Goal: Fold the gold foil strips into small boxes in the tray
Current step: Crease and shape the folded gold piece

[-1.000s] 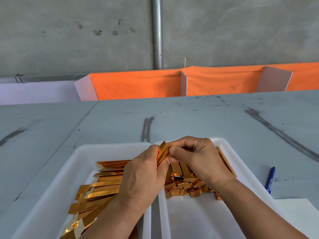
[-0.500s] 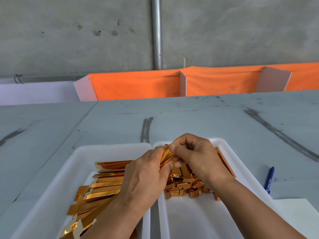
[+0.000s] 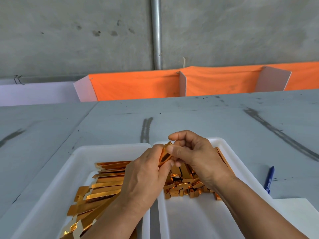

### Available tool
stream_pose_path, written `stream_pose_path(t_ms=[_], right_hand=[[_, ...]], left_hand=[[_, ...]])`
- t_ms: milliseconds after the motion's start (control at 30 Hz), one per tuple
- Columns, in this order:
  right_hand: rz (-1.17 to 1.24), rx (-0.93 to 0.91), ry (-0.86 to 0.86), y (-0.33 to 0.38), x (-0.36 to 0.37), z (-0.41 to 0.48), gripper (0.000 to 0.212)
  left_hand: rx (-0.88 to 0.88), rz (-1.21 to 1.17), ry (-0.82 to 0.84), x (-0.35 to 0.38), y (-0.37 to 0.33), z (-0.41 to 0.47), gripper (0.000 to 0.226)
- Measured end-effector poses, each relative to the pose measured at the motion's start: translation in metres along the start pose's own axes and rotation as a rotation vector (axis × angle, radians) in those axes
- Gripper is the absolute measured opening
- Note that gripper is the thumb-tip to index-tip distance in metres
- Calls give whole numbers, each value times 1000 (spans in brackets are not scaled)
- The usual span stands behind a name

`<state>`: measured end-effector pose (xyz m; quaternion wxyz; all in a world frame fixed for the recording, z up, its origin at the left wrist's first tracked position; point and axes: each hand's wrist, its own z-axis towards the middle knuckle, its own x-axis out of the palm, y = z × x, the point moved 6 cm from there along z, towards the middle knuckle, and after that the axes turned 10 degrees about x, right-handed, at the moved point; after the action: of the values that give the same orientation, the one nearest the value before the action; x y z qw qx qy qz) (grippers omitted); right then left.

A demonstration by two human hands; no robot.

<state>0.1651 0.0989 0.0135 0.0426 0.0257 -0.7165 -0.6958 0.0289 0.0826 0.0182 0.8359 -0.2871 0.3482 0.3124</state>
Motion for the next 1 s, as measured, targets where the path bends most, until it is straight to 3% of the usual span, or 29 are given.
stream_pose_path(t_ms=[67,333,667,800,1000], right_hand=[[7,5,16,0,2,0,34],[-19,-2,-21,2,1,-2,9],[-20,-16,-29,1,-1,0,8],[-3,-78,-28,5,1,-2,20],[-19,-121,-30,7,2,-3,11]], left_hand=[[-7,-19,-5,0,1,0,32],[6,0,-3,2,-4,1,36],[8,10,1,2,-3,1,37],[-26,-19,9,3,0,1,32],[-31,-29,12,3,1,0,28]])
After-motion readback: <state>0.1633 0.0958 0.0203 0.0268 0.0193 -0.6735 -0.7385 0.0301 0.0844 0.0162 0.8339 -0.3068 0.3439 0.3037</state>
